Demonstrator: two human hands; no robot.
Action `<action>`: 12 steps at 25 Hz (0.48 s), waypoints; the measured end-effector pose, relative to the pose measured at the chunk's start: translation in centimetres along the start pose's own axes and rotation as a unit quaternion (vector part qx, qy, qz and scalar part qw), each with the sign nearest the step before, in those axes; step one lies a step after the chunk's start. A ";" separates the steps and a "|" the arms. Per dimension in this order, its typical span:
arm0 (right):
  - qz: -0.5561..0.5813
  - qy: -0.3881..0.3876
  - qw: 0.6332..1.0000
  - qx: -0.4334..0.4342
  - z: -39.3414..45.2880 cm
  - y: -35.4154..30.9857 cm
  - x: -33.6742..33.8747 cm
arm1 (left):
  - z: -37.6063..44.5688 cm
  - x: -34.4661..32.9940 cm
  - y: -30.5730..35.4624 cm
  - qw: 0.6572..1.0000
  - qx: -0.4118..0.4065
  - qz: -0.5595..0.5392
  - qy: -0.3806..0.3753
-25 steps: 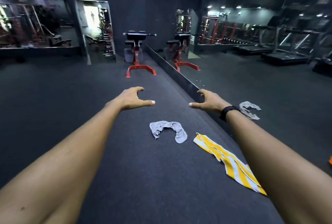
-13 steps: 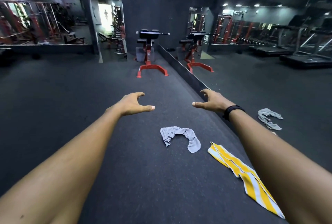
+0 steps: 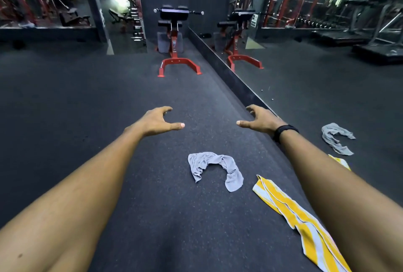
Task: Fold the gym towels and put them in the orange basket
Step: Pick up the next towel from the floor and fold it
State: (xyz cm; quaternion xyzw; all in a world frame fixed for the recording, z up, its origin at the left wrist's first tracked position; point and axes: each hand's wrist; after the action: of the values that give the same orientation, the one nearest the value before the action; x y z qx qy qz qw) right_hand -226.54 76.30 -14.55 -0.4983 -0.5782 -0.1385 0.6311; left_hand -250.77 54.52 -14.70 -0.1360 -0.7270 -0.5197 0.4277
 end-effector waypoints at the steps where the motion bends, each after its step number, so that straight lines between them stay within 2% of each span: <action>1: 0.002 -0.002 1.000 -0.005 2.2 0.2 0.4 | 2.1 0.3 -0.2 1.000 0.001 -0.004 -0.002; 7: -0.005 -0.012 1.000 -0.023 15.3 0.5 0.2 | 16.1 1.2 -4.2 0.999 0.022 -0.019 -0.025; 12: -0.005 0.005 0.999 -0.053 27.5 0.0 -0.8 | 31.1 1.7 -6.6 0.999 -0.007 -0.019 -0.051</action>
State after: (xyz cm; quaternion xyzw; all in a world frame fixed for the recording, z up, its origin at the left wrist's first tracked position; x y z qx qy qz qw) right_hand -243.10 97.68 -19.81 -0.5277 -0.5692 -0.1748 0.6058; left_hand -270.93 78.45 -20.55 -0.1512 -0.7467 -0.5249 0.3795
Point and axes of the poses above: each hand's wrist, its own z-axis towards the middle knuckle, its own x-axis out of the back of the hand, y = z × x, and after that the axes turned 5 degrees about -x, right-handed
